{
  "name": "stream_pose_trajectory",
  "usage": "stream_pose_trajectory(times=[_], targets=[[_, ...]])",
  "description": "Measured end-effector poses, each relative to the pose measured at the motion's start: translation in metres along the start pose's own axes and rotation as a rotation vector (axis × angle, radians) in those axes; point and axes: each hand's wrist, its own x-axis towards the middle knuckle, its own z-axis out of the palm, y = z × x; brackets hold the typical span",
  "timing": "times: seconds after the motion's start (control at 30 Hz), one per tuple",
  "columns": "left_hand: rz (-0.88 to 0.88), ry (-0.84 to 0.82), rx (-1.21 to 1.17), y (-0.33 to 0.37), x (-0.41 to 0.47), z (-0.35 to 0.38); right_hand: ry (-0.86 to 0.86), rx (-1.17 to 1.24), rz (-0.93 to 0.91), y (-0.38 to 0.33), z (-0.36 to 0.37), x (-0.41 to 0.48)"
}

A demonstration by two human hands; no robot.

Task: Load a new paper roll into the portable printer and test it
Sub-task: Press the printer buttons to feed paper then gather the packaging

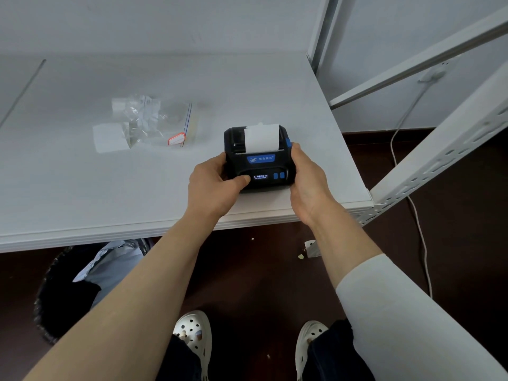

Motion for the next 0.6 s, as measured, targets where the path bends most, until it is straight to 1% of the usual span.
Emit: stream_pose_trajectory(times=[0.17,0.37,0.47,0.6], targets=[[0.012,-0.033,-0.009,0.001,-0.002,-0.004,-0.038,-0.011,0.006,-0.004,-0.002,-0.001],[0.041,-0.135,0.156,0.005,-0.003,-0.006,-0.068,-0.093,-0.065,-0.008,-0.005,0.001],[0.079,-0.117,0.267,0.004,-0.003,-0.005,-0.098,-0.126,-0.073,-0.010,-0.007,0.000],[0.091,-0.093,0.325,0.003,-0.002,-0.006,-0.142,-0.207,-0.054,-0.013,-0.011,0.000]])
